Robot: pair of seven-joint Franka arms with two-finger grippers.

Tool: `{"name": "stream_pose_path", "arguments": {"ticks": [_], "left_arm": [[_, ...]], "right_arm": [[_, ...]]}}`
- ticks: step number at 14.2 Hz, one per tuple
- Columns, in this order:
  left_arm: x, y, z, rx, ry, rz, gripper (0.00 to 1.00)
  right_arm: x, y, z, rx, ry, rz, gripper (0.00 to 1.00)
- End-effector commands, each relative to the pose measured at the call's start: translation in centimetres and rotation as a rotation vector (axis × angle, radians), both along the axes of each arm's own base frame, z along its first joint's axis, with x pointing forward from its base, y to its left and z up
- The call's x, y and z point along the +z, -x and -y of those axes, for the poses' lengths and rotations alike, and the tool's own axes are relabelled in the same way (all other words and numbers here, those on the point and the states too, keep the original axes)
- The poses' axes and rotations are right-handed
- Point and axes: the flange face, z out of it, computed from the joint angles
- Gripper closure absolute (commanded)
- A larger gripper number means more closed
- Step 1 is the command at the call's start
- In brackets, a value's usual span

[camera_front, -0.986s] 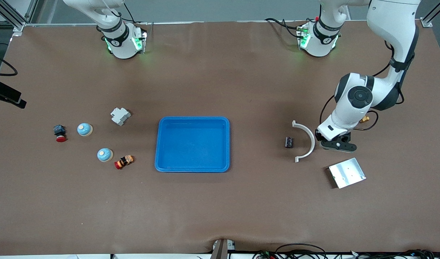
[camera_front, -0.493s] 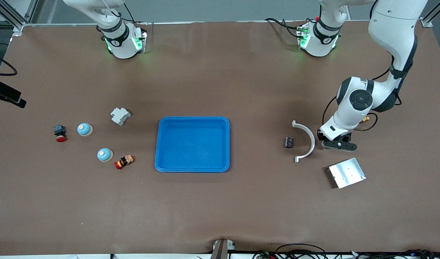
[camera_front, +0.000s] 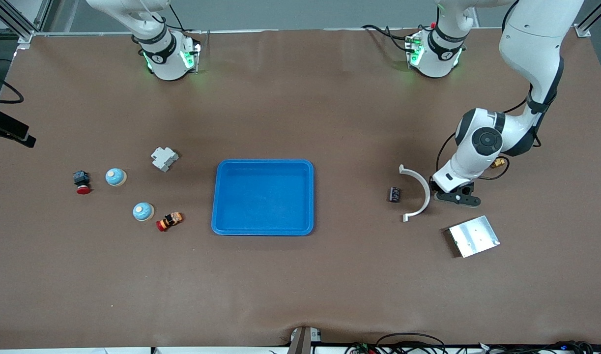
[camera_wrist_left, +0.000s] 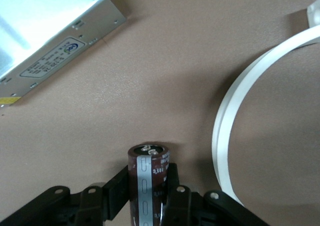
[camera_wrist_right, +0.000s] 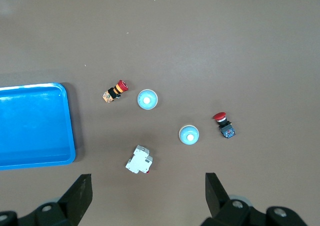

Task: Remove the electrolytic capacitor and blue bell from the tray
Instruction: 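Lower the capacitor beside the arc bracket and open the left gripper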

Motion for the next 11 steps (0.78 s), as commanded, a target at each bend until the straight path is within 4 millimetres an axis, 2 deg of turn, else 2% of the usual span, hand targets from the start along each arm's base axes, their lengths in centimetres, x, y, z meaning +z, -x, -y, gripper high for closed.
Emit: {"name": "stream_pose_path", "arguments": {"ticks": [1, 2, 6, 9, 11], "left_arm": [[-1.2, 0.1, 0.4, -0.007, 0.0, -0.007, 0.05], [-1.1, 0.0, 0.5, -0.009, 0.001, -0.005, 0.0], [0.1, -0.3, 0.7, 0.003, 0.002, 0.015, 0.0], [2.9, -0.7, 0.5, 0.009, -0.015, 0.029, 0.0], [5.2, -1.0, 1.1, 0.018, -0.035, 0.008, 0.0]], "right_arm": [[0.6, -0.1, 0.0, -0.004, -0.011, 0.007, 0.0], [0.6, -0.1, -0.1, -0.002, -0.008, 0.009, 0.0], [0.6, -0.1, 0.0, 0.008, 0.0, 0.008, 0.0], [0.6, -0.1, -0.1, 0.015, 0.024, 0.008, 0.0], [0.6, -0.2, -0.4, 0.021, 0.036, 0.007, 0.0]]}}
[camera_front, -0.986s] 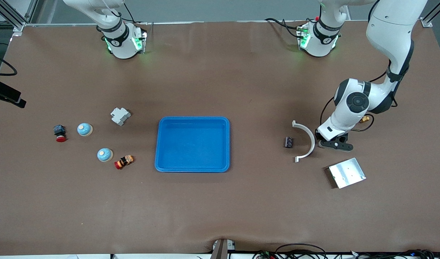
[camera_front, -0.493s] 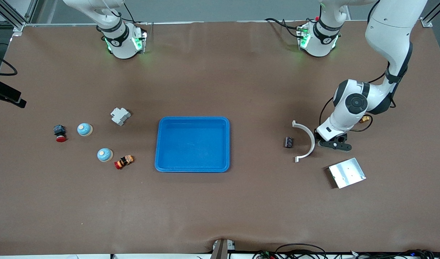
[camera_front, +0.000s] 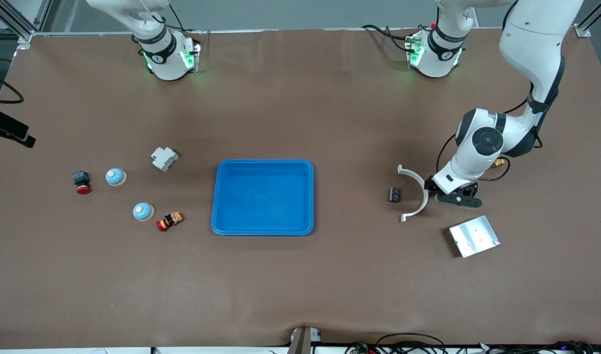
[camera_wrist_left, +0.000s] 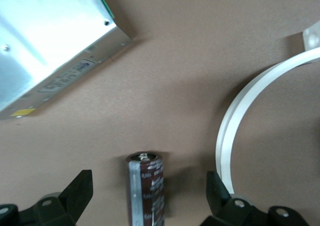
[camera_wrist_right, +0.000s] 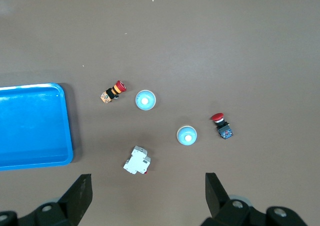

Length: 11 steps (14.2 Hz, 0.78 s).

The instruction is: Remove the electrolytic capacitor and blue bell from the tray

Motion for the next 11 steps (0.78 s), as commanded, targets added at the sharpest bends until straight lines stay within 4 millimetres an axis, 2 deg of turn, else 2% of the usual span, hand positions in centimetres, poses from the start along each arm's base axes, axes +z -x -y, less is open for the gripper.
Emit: {"name": "stream_pose_path", "arguments": {"ticks": [1, 6, 9, 11], "left_arm": [[4.2, -0.3, 0.7, 0.01, -0.035, -0.012, 0.0], [9.2, -1.5, 2.8, 0.032, -0.017, -0.003, 0.0], [12.8, -2.7, 3.4, 0.096, 0.031, -0.028, 0.0], [15.3, -3.5, 4.8, 0.119, 0.069, -0.031, 0.0]], "right_arm": [[0.5, -0.1, -0.3, 0.018, 0.022, 0.006, 0.0], [0.4, 0.0, -0.4, 0.053, 0.013, -0.001, 0.0], [0.4, 0.0, -0.5, 0.054, 0.012, -0.003, 0.0], [0.3, 0.0, -0.3, 0.051, 0.01, -0.007, 0.0]]}}
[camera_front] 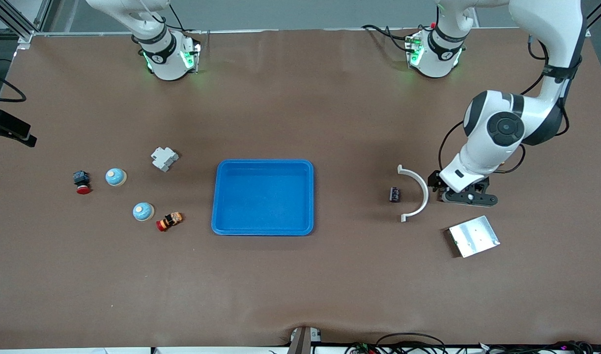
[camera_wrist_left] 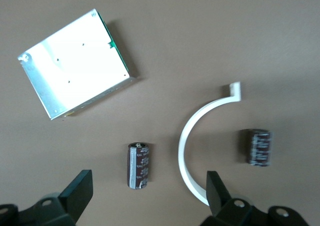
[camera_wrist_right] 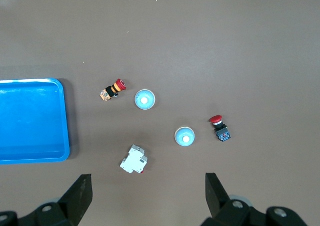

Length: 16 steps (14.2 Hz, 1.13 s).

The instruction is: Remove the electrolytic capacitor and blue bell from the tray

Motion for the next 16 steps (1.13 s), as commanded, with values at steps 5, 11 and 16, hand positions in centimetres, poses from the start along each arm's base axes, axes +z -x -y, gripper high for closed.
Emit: {"name": "stream_pose_path", "arguments": {"ticks": [5, 11, 16], "left_arm": [[8.9, -2.9, 1.9, 0.054, 0.084, 0.044, 0.0], [16.6, -4.5, 2.6, 0.027, 0.068, 0.023, 0.0], [20.8, -4.1, 2.9, 0.024, 0.052, -0.013, 0.0]], "right_arm": [[0.2, 0.0, 0.0, 0.008, 0.001, -0.004, 0.0], [0.3, 0.1, -0.1, 0.01, 0.003, -0.005, 0.0], [0.4, 0.1, 0.1, 0.007, 0.001, -0.003, 0.0]]}}
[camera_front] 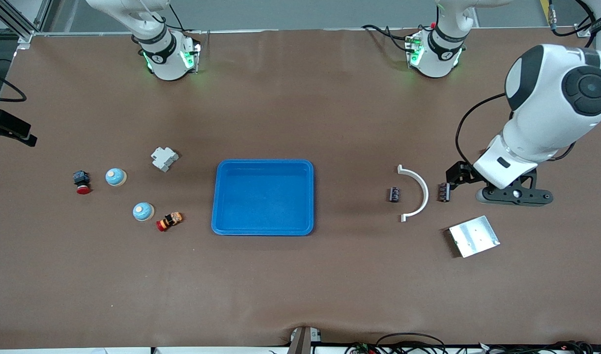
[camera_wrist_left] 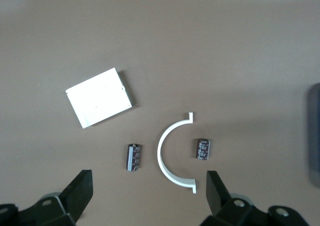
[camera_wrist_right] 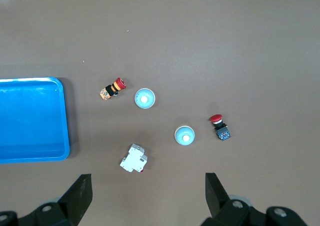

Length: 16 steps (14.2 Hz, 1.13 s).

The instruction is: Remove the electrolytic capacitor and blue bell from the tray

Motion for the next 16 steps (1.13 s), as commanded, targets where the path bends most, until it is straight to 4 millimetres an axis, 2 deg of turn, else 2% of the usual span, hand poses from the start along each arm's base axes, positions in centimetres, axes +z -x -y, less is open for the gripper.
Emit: {"name": "stream_pose_path", "arguments": {"ticks": [1, 7, 11, 16], "left_arm": [[2.3, 0.4, 0.8, -0.023, 0.0, -0.025, 0.0], [6.0, 3.4, 1.8, -0.017, -0.013, -0.055, 0.0], [7.3, 4.8, 1.7, -0.015, -0.027, -0.081, 0.0], [8.3, 5.4, 1.7, -0.012, -0.025, -0.08, 0.0]], "right_arm": [[0.3, 0.0, 0.1, 0.007, 0.002, 0.0, 0.0], [0.3, -0.1, 0.0, 0.008, 0.002, 0.005, 0.0], [0.4, 0.0, 0.2, 0.005, 0.002, 0.007, 0.0], [0.4, -0.1, -0.1, 0.012, 0.002, 0.006, 0.0]]}}
